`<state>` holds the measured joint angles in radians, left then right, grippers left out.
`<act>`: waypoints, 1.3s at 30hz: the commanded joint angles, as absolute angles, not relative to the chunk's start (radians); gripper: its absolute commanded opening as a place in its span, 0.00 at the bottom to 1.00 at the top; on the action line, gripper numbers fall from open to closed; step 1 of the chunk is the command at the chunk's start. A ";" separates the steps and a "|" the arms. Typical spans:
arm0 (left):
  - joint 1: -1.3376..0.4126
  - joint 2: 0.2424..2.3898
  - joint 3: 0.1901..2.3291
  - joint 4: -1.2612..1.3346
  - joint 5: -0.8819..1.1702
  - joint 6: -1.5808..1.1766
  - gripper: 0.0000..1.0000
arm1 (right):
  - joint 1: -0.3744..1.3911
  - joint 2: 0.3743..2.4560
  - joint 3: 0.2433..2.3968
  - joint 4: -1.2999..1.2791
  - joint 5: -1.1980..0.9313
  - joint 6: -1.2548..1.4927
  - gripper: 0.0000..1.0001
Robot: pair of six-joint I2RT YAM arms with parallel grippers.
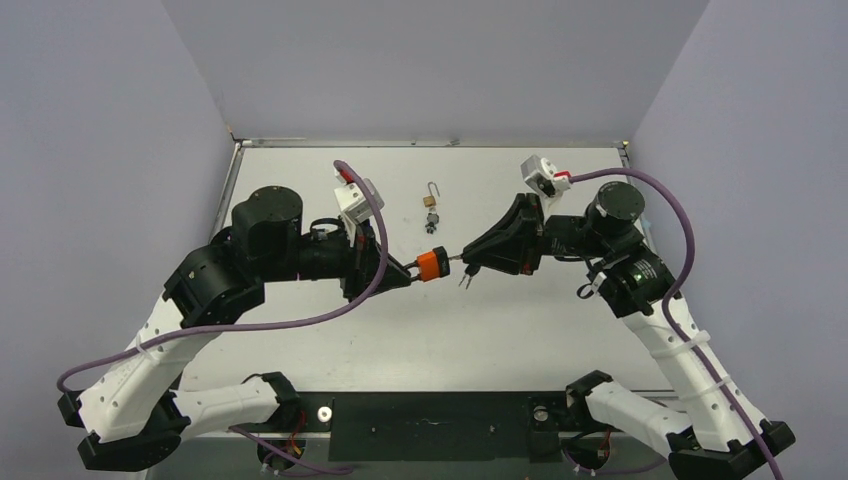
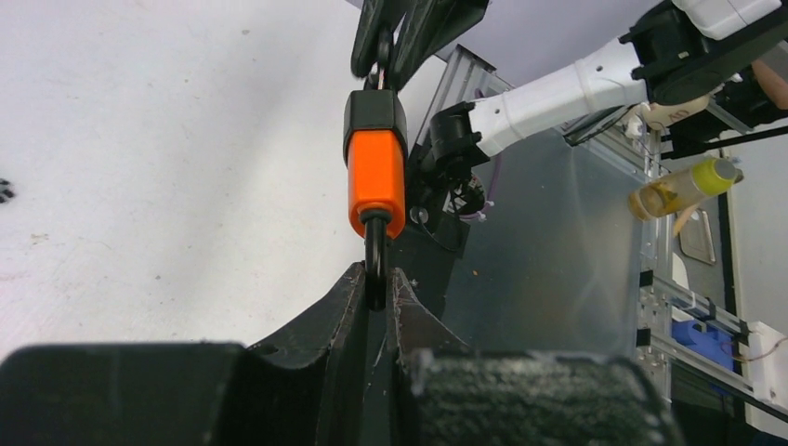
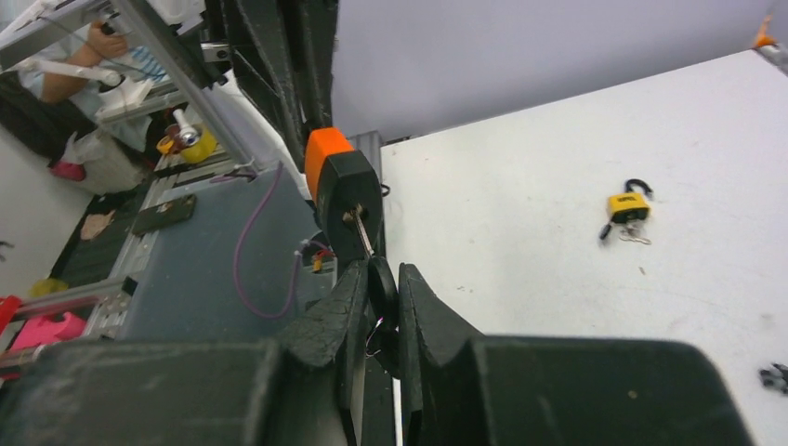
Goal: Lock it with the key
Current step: Lock the lock, then place the lock at the center of the board, then place the key at the center of the board.
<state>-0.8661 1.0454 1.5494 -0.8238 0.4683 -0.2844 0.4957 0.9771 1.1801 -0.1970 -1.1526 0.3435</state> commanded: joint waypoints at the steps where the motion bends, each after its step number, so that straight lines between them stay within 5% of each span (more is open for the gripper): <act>1: -0.863 1.002 1.585 -0.796 0.400 -0.247 0.00 | 0.395 0.930 1.154 -0.144 -1.155 0.325 0.00; 8: -0.852 1.041 1.580 -0.780 0.309 -0.271 0.00 | 0.308 0.965 1.114 -0.119 -1.009 0.373 0.00; 12: -0.836 1.116 1.530 -0.637 0.189 -0.352 0.00 | 0.247 1.013 1.104 -0.139 -0.711 0.445 0.00; 20: -0.735 1.442 1.430 -0.150 0.297 -0.581 0.00 | 0.177 1.191 1.180 -0.364 -0.119 0.493 0.00; 28: -0.724 1.881 1.550 0.098 0.413 -0.713 0.00 | 0.155 1.352 1.143 -0.350 0.083 0.568 0.00; 39: -0.725 2.302 1.797 0.173 0.534 -0.849 0.00 | 0.146 1.569 1.095 -0.297 0.103 0.629 0.00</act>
<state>-0.7250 2.2452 1.6936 0.0097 0.4500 -0.7742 0.1528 1.5333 1.1046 -0.3405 0.0570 0.5980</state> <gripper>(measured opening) 0.064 0.097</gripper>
